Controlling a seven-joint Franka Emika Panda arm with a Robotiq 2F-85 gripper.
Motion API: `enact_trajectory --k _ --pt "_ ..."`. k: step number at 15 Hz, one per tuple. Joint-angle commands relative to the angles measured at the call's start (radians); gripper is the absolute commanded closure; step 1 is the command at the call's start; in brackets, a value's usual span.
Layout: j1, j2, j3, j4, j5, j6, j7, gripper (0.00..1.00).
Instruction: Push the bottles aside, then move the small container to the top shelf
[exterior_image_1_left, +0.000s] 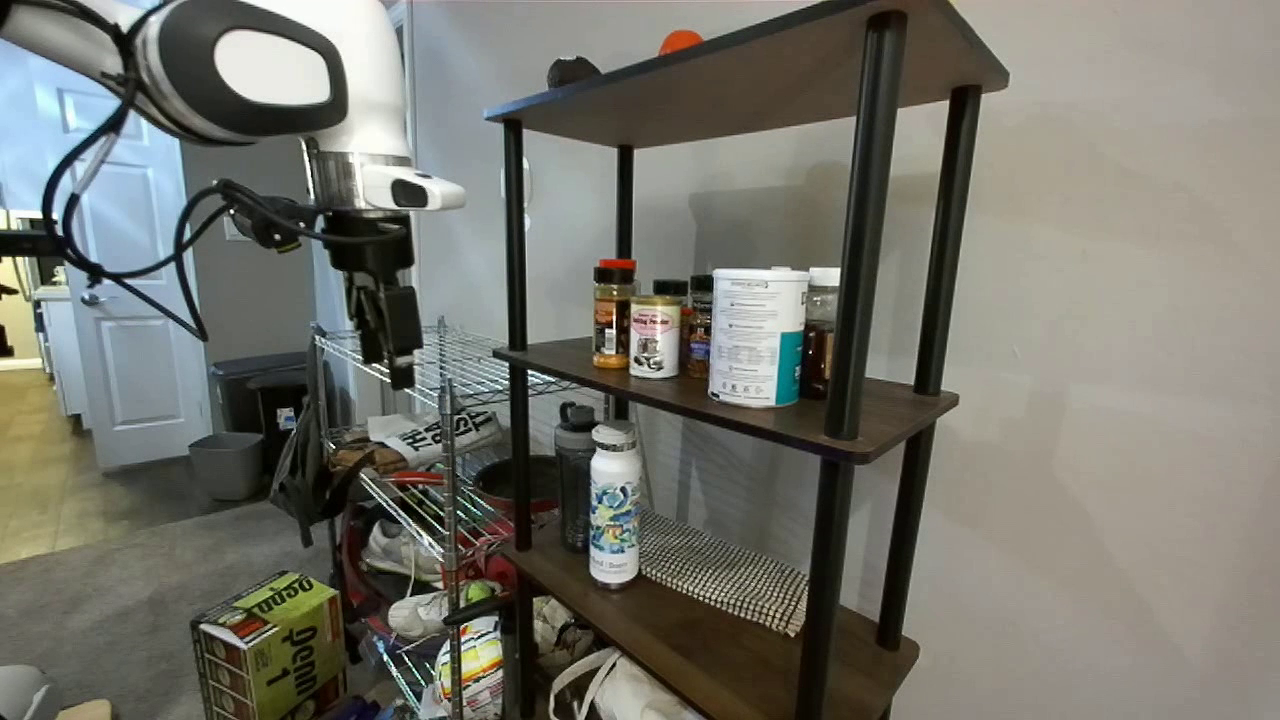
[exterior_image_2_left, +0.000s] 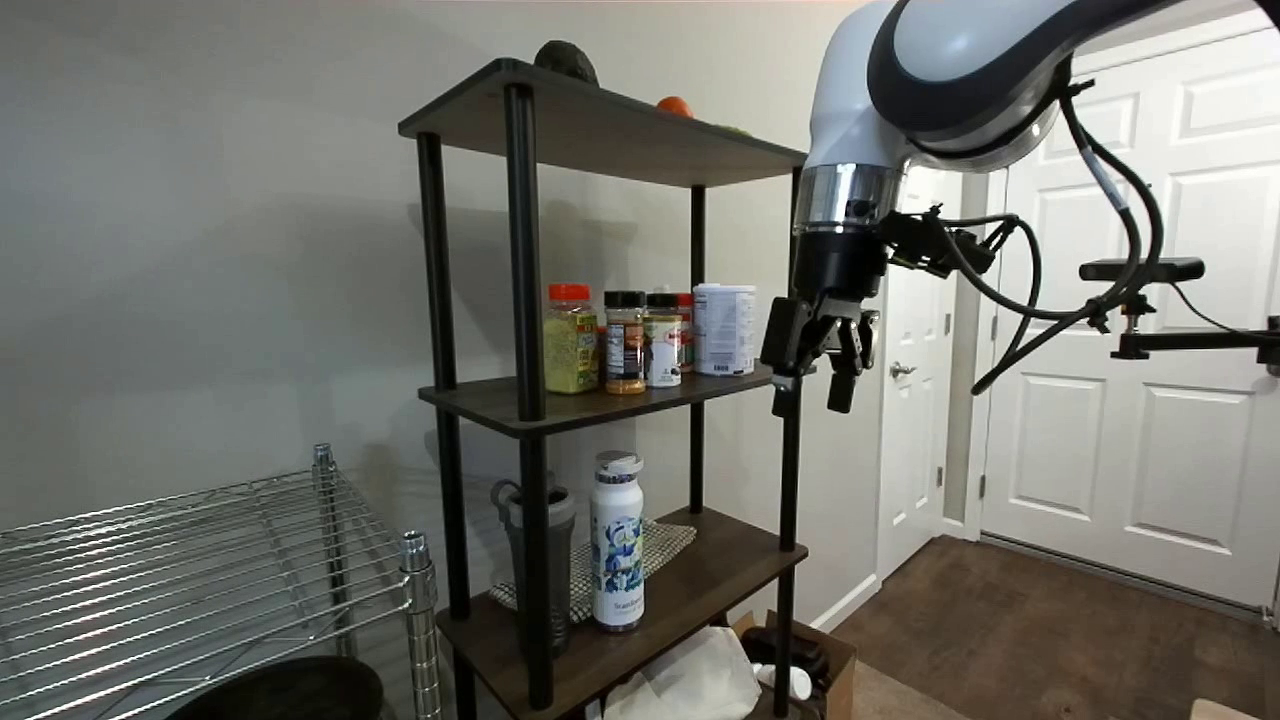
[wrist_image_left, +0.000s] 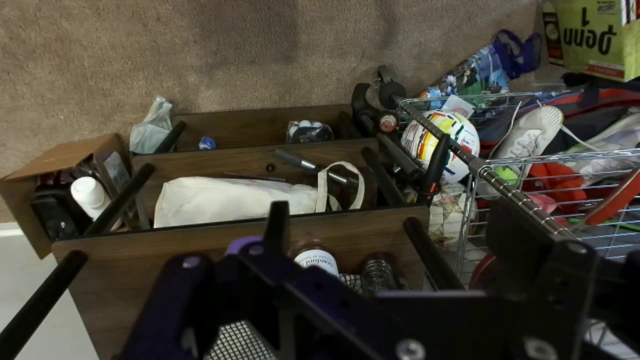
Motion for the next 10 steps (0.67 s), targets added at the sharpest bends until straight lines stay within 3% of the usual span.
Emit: enact_trajectory --k 1,5,10 --pt "-0.003 0.000 0.002 0.003 0.001 -0.003 -0.001 0.00" --pt "-0.001 0.007 0.005 0.009 0.000 0.000 -0.002 0.00" --pt "0.012 0.088 0.046 0.112 -0.011 0.037 0.007 0.00"
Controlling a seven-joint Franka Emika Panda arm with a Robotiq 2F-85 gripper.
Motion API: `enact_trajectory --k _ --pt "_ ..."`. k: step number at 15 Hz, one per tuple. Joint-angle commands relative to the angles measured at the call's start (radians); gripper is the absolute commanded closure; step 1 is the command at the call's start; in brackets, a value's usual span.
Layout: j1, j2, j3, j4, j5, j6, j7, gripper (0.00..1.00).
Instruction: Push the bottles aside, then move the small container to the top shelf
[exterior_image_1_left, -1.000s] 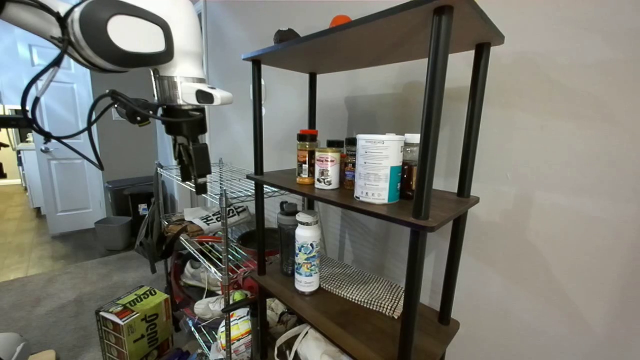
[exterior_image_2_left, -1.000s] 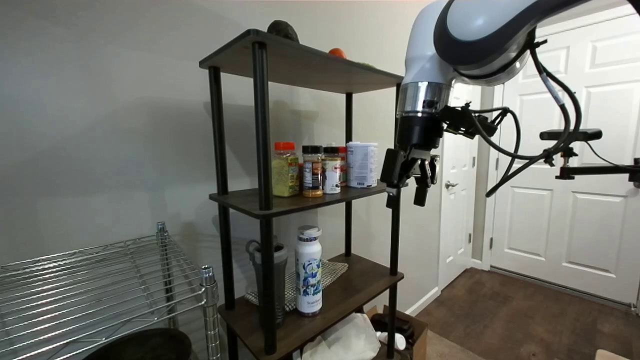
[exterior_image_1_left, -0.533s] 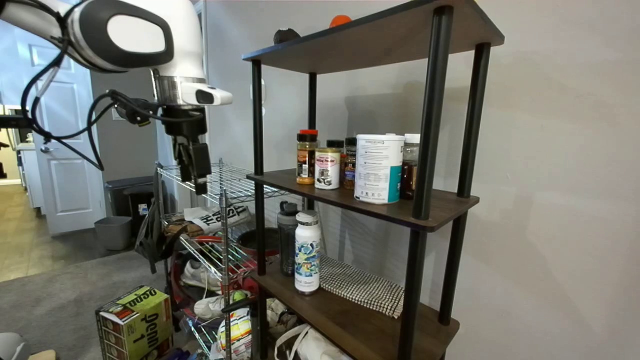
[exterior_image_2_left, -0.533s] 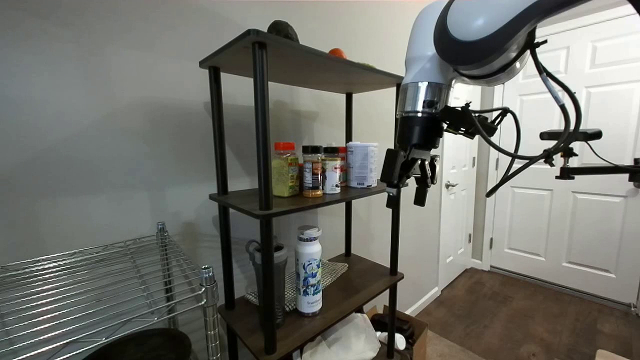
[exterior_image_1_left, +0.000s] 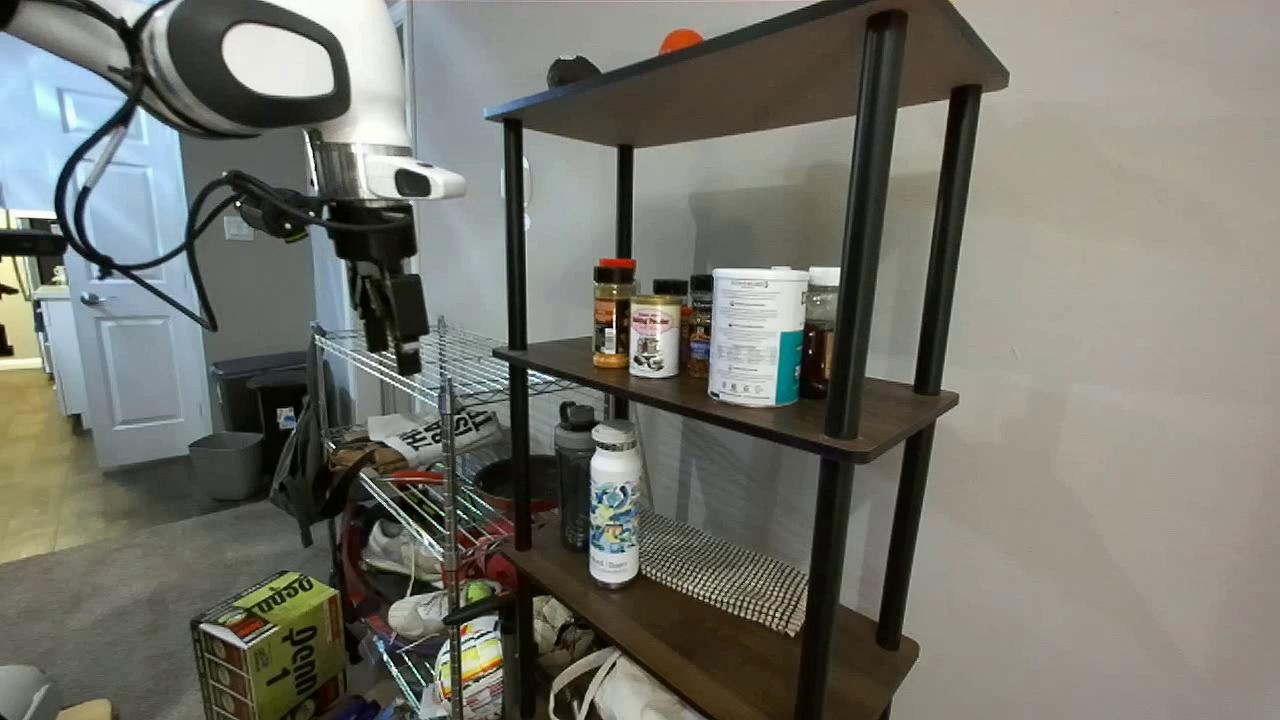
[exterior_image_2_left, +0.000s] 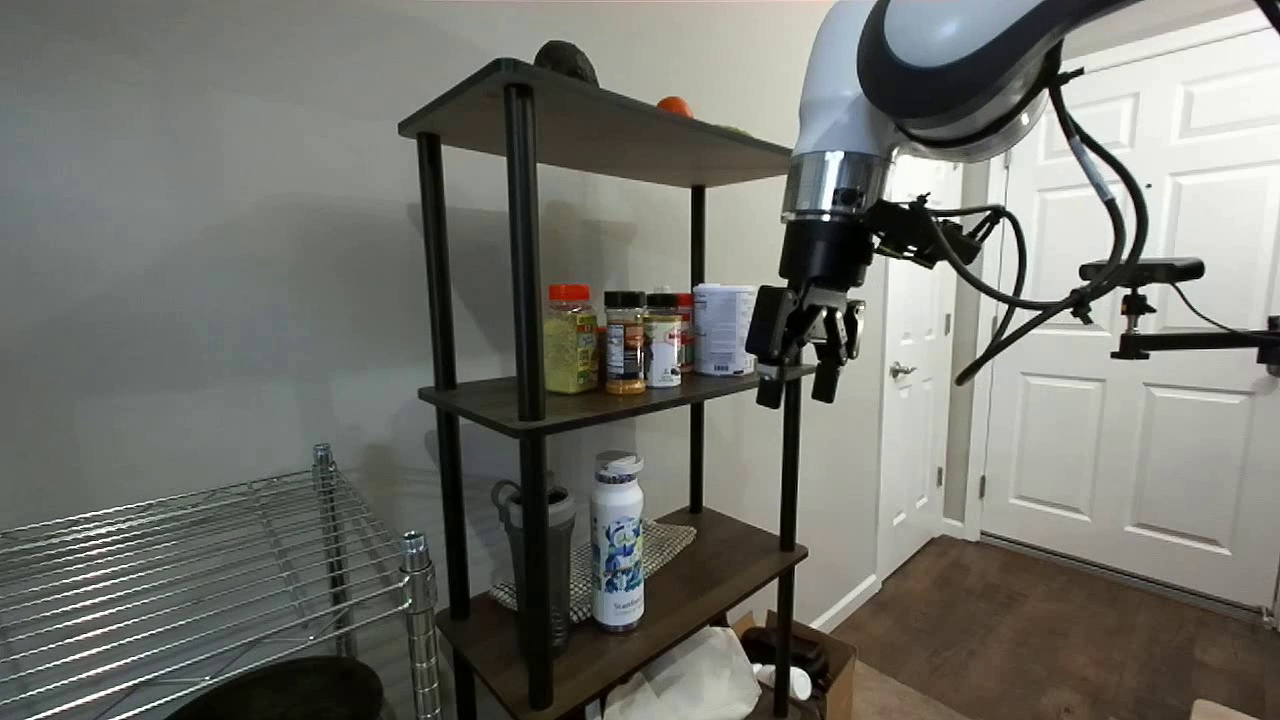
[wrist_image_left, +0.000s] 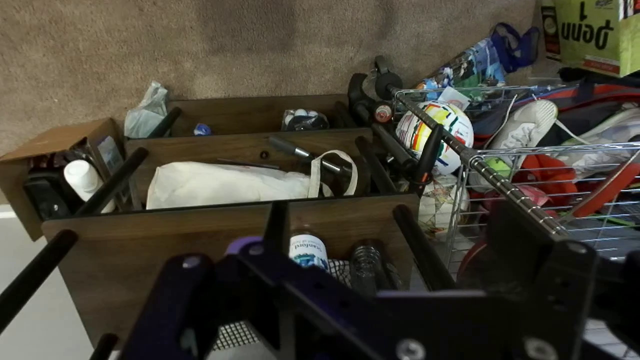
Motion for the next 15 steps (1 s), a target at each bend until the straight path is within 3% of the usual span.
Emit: enact_trajectory --k 1,3,8,15 --pt "0.011 0.082 0.035 0.094 -0.015 0.043 0.006 0.00" --pt "0.009 0.115 0.053 0.133 -0.029 0.097 0.014 0.00" --pt "-0.007 0.195 0.071 0.168 -0.070 0.359 0.025 0.00" --pt "-0.030 0.301 0.030 0.233 -0.167 0.570 -0.014 0.00"
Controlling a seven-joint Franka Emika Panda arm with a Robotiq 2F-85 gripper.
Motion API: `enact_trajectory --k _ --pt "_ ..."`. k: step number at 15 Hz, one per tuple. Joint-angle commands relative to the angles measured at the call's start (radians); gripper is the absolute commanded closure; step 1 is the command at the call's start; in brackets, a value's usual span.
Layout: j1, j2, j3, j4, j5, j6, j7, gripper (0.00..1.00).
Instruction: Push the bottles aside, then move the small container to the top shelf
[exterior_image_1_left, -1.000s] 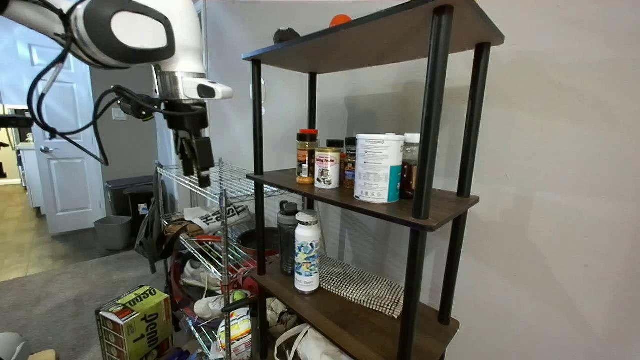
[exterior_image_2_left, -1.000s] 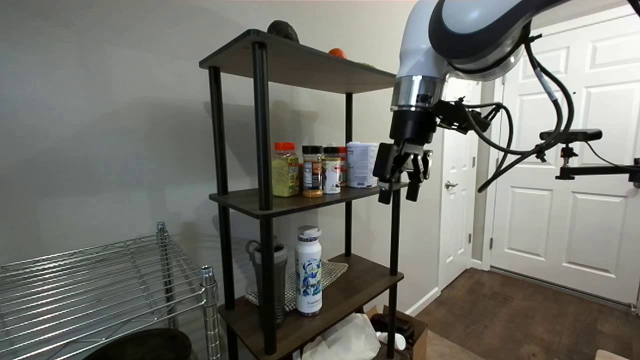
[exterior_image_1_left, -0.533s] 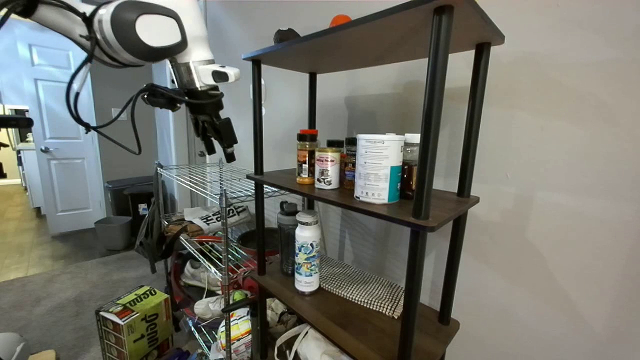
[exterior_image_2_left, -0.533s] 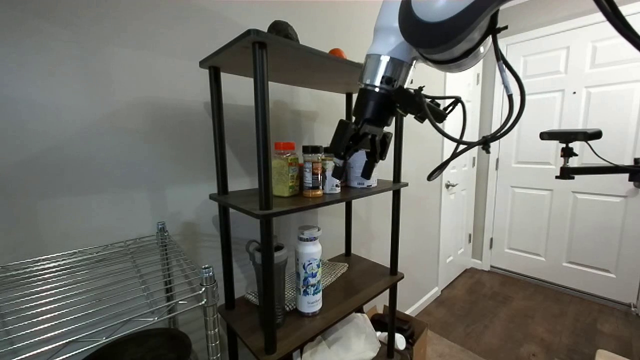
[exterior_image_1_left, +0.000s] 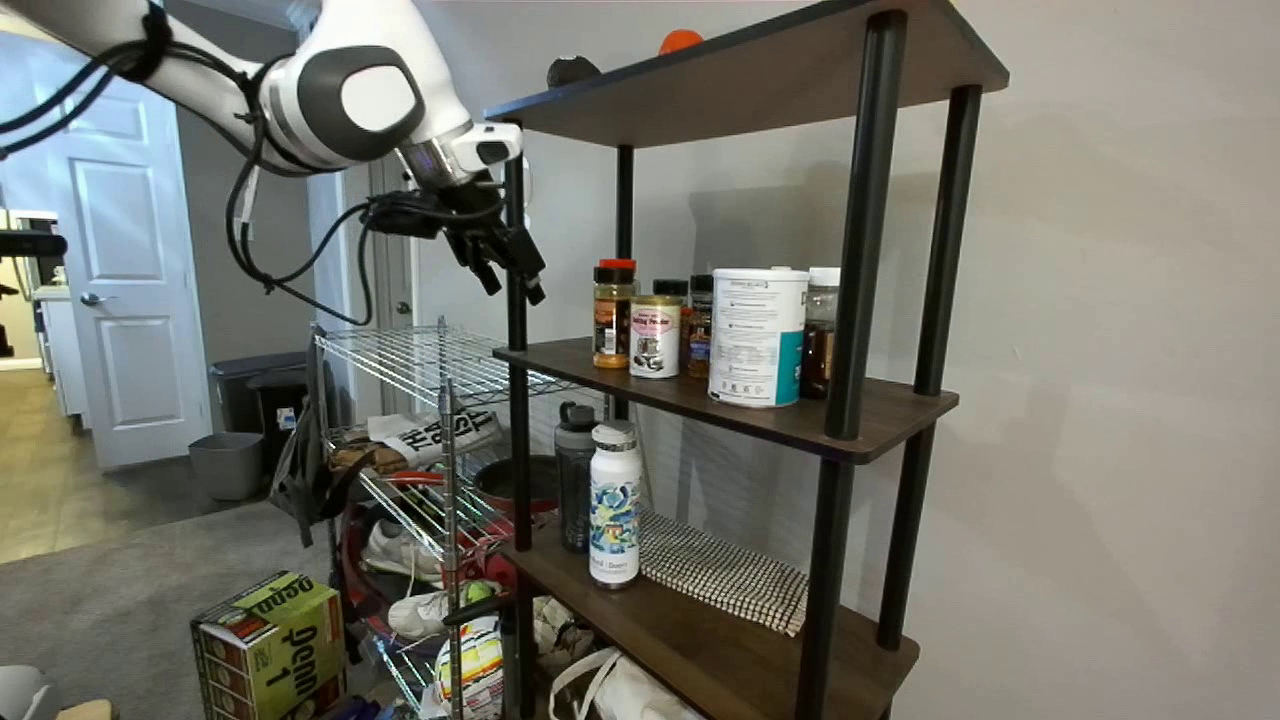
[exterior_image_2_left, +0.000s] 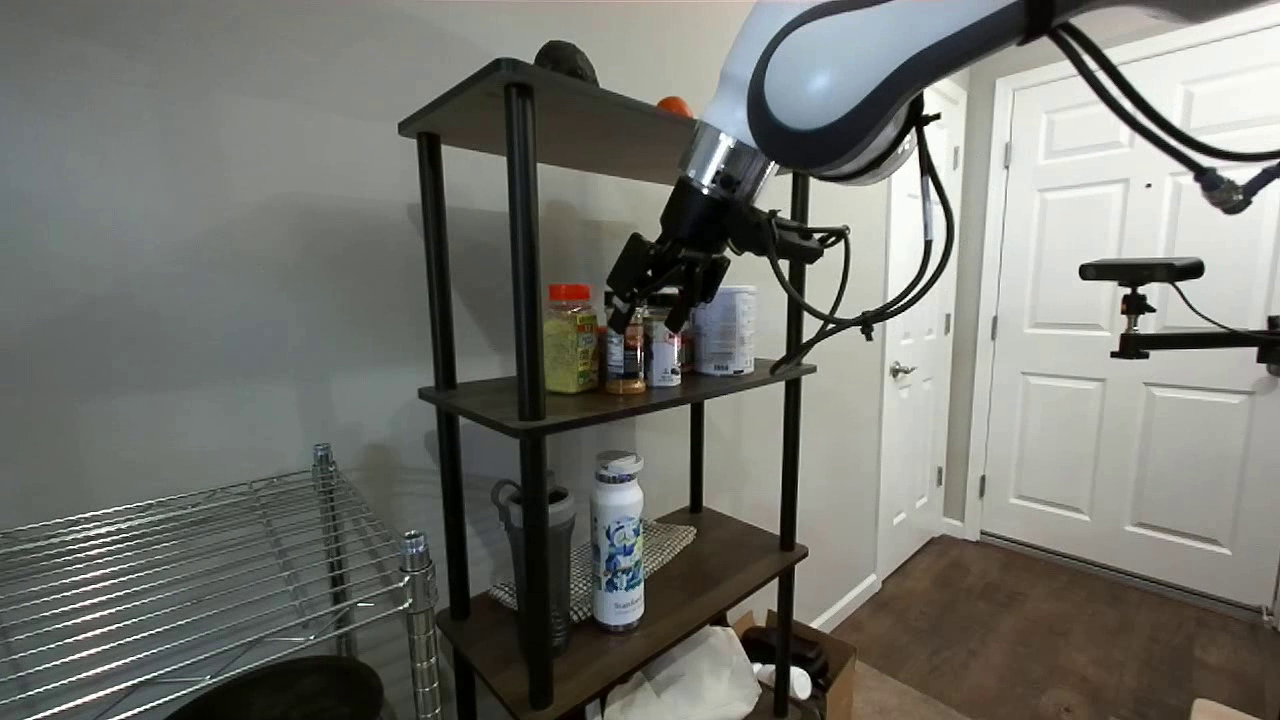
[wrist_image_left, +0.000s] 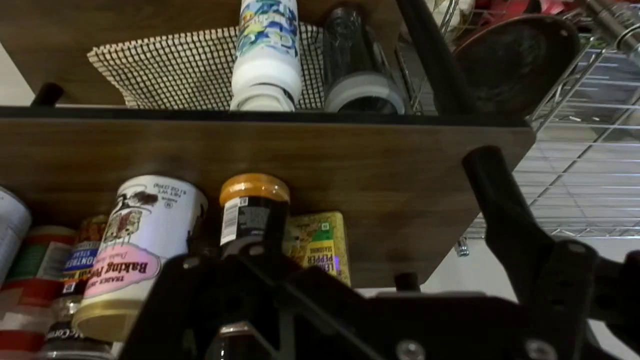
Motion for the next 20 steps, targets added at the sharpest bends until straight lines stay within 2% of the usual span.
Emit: enact_trajectory --k 1,8,9,20 --pt "-0.018 0.052 -0.030 0.050 -0.043 0.074 -0.024 0.00" --pt "-0.046 0.094 -0.114 0.048 -0.040 0.111 -0.065 0.00" --pt "-0.040 0.080 -0.107 0.057 -0.036 0.082 -0.037 0.00" --pt "-0.039 0.087 -0.108 0.058 -0.036 0.081 -0.038 0.00"
